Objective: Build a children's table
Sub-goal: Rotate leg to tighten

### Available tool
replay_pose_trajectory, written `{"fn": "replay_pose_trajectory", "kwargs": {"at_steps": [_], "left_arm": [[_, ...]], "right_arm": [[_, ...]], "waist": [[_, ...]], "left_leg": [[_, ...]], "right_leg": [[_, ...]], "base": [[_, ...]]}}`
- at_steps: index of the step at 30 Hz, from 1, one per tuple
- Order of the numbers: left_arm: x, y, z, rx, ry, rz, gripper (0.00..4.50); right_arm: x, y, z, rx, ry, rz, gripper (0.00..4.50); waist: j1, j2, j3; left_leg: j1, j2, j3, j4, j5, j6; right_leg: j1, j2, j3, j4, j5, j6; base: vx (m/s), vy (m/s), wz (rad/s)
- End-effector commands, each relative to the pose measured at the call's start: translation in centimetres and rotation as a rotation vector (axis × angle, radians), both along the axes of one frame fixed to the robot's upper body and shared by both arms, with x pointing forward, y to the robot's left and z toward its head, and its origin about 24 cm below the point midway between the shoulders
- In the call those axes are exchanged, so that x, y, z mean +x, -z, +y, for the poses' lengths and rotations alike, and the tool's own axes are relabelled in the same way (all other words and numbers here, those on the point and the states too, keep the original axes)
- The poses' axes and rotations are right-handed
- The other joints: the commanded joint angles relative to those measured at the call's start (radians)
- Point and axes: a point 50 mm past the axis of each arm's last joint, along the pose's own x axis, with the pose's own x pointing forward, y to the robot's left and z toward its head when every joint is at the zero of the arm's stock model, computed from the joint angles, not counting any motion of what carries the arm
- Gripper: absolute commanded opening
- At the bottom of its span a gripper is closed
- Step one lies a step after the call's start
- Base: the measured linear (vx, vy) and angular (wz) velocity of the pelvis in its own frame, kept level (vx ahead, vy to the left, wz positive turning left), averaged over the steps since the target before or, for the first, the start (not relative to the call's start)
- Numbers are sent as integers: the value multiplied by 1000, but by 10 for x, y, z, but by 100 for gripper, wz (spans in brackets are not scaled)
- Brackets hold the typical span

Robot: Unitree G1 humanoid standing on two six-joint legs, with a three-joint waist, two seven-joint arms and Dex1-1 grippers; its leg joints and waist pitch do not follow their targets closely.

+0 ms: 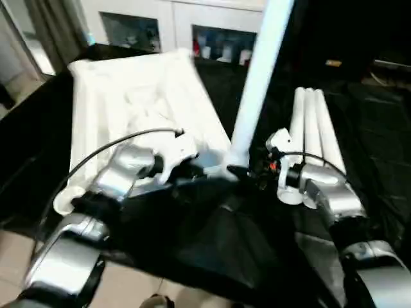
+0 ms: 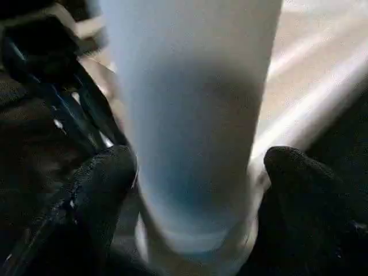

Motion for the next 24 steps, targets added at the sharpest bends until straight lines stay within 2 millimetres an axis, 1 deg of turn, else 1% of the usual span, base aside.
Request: {"fn": "replay_pose_trajectory", "kwargs": {"at_steps": [1,3,7,9,14,15,18,19,20,22,23,24], "left_arm": [[-8,0,-1,-6,90,14,0],[-9,-1,1,-3,99,14,0],[-9,-1,3,2,98,15,0],[-9,-1,3,3,98,14,0],[-9,-2,3,3,102,14,0],[-9,-2,4,3,102,14,0],[-9,-2,4,3,102,13,0],[-9,-2,4,4,101,12,0],[-9,-2,4,4,101,12,0],[-9,-2,4,5,101,12,0],[-9,-2,5,6,100,11,0],[-9,-2,5,7,100,11,0]], "right_arm": [[-5,-2,-3,-7,-49,-3,403],[-6,-2,-4,-15,-60,-4,403],[-7,1,-4,-49,-90,-3,403],[-9,2,-4,-63,-99,-3,403],[-12,4,-3,-84,-125,5,403],[-12,4,-3,-84,-126,5,387],[-12,4,-2,-82,-129,7,374],[-12,5,-1,-78,-129,9,352],[-12,5,-1,-78,-129,9,348],[-12,5,-1,-75,-130,13,340],[-13,5,0,-70,-134,19,317],[-13,6,0,-68,-135,22,309]], "waist": [[3,7,-82],[7,7,-84],[8,5,-87],[8,2,-88],[9,1,-88],[9,1,-87],[9,4,-86],[9,4,-85],[8,3,-85],[9,4,-85],[8,4,-85],[9,4,-86]], "left_leg": [[26,58,-14,-55,-56,112],[25,57,-12,-53,-40,109],[24,53,-12,-49,-33,106],[21,51,-12,-48,-24,110],[19,49,-12,-44,-22,115],[19,50,-13,-44,-29,114],[20,51,-13,-45,-43,106],[21,51,-13,-46,-55,101],[21,50,-12,-45,-61,97],[20,51,-13,-46,-64,92],[20,51,-13,-46,-64,91],[20,50,-13,-44,-54,93]], "right_leg": [[60,-90,50,-42,154,-319],[59,-89,49,-37,186,-318],[62,-89,48,-34,200,-316],[65,-90,48,-32,210,-314],[64,-89,48,-32,194,-308],[64,-89,48,-33,181,-307],[62,-88,47,-34,153,-307],[62,-88,47,-36,135,-307],[62,-88,48,-36,126,-306],[62,-88,48,-36,119,-305],[62,-88,48,-36,119,-305],[63,-88,48,-34,135,-306]], "base": [[0,0,0],[0,0,0],[0,0,0],[0,0,0],[0,0,0],[0,0,0],[0,0,0],[0,0,0],[0,0,0],[0,0,0],[0,0,0],[0,0,0]]}}
